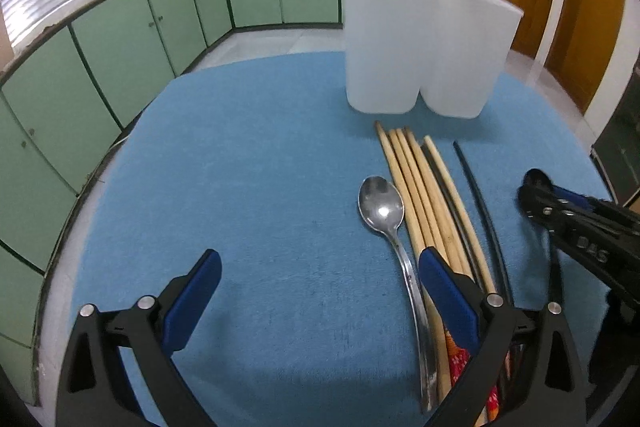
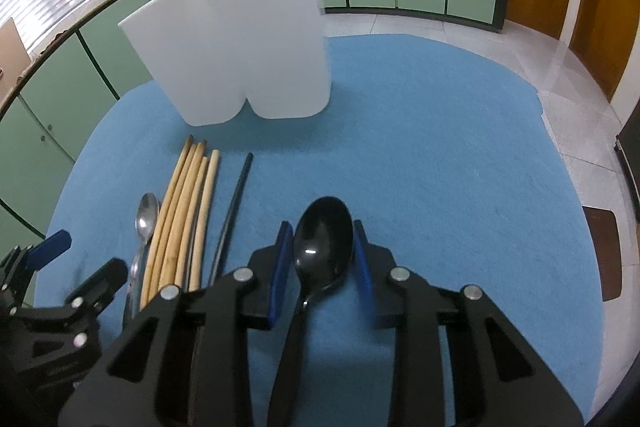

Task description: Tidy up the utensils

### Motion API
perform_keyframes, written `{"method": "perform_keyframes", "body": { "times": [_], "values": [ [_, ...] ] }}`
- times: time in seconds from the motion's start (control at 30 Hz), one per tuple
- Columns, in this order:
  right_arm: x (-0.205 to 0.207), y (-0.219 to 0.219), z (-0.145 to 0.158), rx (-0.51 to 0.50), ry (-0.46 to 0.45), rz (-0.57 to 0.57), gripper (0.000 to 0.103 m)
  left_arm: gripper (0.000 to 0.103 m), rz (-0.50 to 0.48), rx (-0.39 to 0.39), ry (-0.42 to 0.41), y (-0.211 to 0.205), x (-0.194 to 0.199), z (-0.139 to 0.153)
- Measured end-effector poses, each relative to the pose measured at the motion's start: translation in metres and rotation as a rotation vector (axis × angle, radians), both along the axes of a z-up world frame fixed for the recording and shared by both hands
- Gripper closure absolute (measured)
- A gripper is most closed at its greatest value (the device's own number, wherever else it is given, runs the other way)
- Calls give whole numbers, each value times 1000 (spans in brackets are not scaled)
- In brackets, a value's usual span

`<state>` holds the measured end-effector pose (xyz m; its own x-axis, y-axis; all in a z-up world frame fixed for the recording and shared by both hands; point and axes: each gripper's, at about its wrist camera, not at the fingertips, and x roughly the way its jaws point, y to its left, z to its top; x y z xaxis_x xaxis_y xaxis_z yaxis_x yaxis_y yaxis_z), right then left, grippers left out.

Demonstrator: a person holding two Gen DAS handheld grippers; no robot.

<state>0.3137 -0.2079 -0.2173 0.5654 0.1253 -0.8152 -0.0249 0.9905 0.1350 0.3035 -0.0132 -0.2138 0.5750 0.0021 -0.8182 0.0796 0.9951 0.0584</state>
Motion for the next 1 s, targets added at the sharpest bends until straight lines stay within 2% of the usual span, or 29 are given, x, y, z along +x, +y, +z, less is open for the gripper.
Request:
{"method": "perform_keyframes", "body": {
  "times": [0.23, 0.5, 0.6, 0.7, 0.8, 1.0],
  "values": [
    [-3, 1, -2, -5, -15, -2, 75, 5, 4, -7, 33, -4, 13, -12],
    [-6, 0, -4, -16, -22, 6, 75, 5, 41, 27, 15, 26, 13, -12],
    [-8, 5, -5, -34, -23, 10, 74, 6, 47, -10, 25, 31, 17, -12],
    [-6, 6, -5, -34, -11, 21, 70, 6, 58, -53, 22, 36, 22, -7],
    [-3, 0, -2, -9, 8, 10, 59, 6, 88, -69, 26, 42, 25, 0],
    [0, 0, 0, -18, 16, 4, 59, 6, 163, -36, 49, 48, 36, 0]
  ]
}}
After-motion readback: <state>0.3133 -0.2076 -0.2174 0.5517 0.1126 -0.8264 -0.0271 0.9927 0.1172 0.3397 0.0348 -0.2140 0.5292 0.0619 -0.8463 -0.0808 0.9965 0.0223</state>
